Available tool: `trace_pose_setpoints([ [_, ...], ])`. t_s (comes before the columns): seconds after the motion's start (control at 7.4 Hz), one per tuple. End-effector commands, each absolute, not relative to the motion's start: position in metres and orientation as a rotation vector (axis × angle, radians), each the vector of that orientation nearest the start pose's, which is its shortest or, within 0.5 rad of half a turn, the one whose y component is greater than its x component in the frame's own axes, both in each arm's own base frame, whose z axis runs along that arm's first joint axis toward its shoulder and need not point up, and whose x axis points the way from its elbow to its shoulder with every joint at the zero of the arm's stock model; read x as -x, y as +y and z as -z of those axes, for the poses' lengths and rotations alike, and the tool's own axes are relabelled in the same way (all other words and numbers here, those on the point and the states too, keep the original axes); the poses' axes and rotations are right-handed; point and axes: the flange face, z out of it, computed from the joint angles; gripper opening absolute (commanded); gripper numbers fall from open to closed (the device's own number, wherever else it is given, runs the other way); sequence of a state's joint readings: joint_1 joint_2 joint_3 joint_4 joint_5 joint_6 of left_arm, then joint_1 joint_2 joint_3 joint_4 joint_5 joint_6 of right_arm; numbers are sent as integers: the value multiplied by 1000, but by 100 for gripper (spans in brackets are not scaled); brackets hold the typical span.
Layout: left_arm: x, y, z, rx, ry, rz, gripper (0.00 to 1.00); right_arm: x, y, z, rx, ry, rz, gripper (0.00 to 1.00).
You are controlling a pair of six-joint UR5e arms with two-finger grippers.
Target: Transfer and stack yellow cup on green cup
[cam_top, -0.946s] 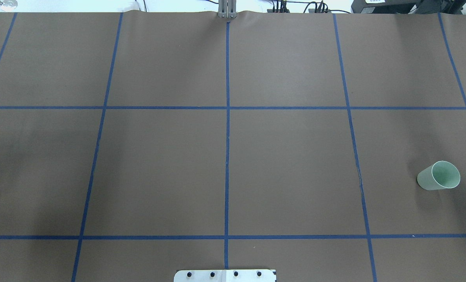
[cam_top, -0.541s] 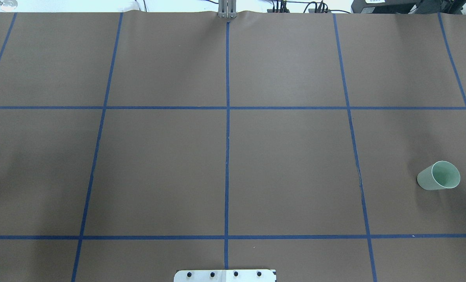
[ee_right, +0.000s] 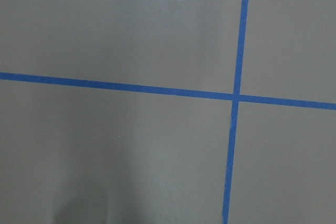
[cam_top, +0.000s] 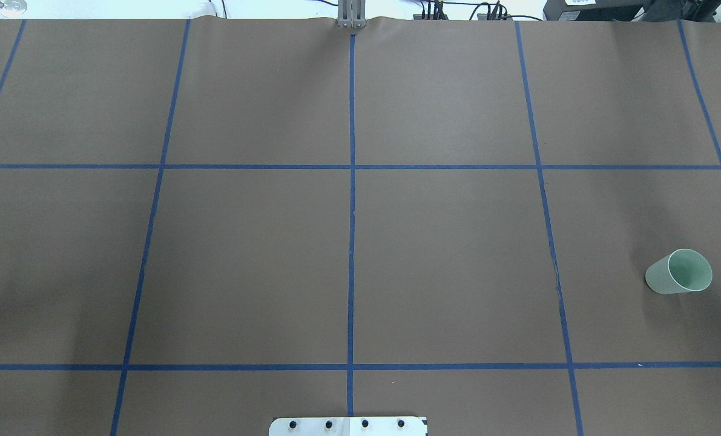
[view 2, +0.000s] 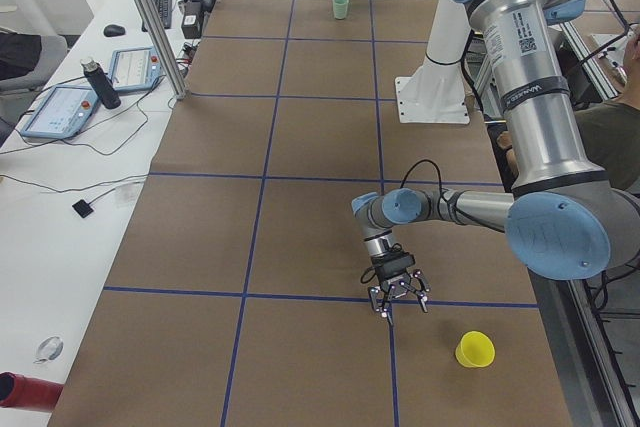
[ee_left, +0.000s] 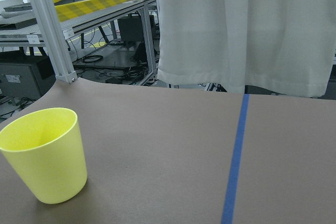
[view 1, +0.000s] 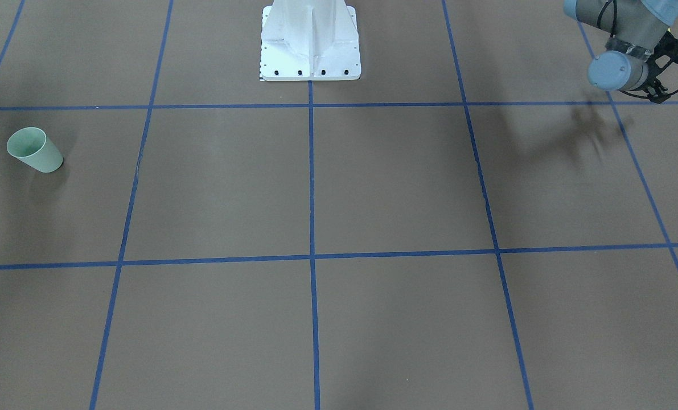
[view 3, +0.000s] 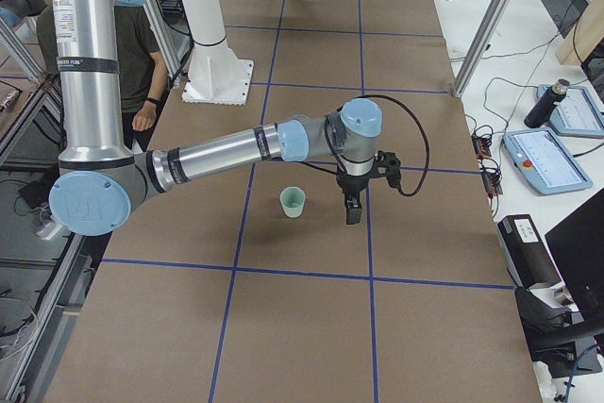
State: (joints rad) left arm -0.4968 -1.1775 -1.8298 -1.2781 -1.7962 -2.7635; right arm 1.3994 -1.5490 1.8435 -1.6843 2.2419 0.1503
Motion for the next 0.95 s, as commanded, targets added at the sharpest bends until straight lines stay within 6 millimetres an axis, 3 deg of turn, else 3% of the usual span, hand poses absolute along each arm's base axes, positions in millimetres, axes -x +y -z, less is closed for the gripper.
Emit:
trace_pose_setpoints([
  [0.0,-198,-197,-749,131,-576,1670,99,16,-502,-530,-71,-683,90,99],
  [0.14,-201,-180,-775,158,-601,1626,99,16,-502,-529,-74,-676,90,99],
  [0.27,-204,-172,-786,155,-604,1602,99,15,-502,-526,-83,-669,92,99],
  [0.81,-188,-164,-795,113,-648,1674,99,14,-501,-518,-100,-668,95,99],
])
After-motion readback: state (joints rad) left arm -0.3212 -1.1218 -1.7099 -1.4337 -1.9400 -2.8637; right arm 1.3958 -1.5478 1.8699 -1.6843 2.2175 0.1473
